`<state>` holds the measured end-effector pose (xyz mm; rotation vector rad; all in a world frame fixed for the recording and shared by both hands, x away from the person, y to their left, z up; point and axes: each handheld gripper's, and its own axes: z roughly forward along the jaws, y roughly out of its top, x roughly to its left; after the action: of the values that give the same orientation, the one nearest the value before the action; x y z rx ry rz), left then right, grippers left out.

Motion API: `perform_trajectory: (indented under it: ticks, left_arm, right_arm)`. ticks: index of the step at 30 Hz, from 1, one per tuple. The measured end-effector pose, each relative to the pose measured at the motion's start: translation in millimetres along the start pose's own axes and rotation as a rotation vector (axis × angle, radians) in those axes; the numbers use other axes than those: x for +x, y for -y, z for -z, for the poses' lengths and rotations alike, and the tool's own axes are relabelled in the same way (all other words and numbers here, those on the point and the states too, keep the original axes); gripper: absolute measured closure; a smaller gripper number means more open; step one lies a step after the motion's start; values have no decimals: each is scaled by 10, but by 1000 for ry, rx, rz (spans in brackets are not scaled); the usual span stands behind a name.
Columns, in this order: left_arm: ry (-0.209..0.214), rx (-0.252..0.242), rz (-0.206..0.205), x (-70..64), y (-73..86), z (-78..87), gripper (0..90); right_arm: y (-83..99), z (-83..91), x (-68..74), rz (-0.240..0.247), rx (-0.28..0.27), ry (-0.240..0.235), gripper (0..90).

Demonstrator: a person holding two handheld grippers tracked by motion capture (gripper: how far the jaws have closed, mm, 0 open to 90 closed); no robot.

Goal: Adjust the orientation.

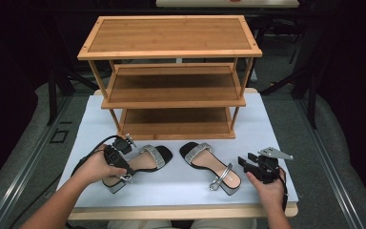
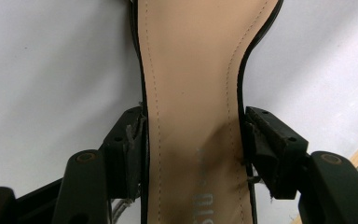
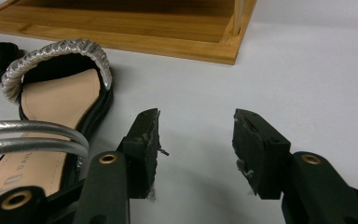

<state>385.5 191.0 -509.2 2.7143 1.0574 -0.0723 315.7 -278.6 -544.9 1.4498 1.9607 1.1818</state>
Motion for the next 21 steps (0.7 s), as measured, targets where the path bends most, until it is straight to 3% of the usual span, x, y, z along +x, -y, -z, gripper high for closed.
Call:
perform_trajectory:
  ticks: [5,7,15,21]
  left_arm:
    - [-6,27,-19,-4,-30,-7,409]
    - [0,18,-4,-7,-31,-16,409]
    - [-1,22,-4,0,-45,-47,401]
    - [-4,54,-17,-3,-68,-147,401]
  right_arm:
    - [0,2,-4,-3,-1,-7,502]
    - [2,-1,-5,-4,1,-4,502]
    - [2,0,-2,-3,1,-5,501]
    - [5,-9,-1,-2,2,-6,502]
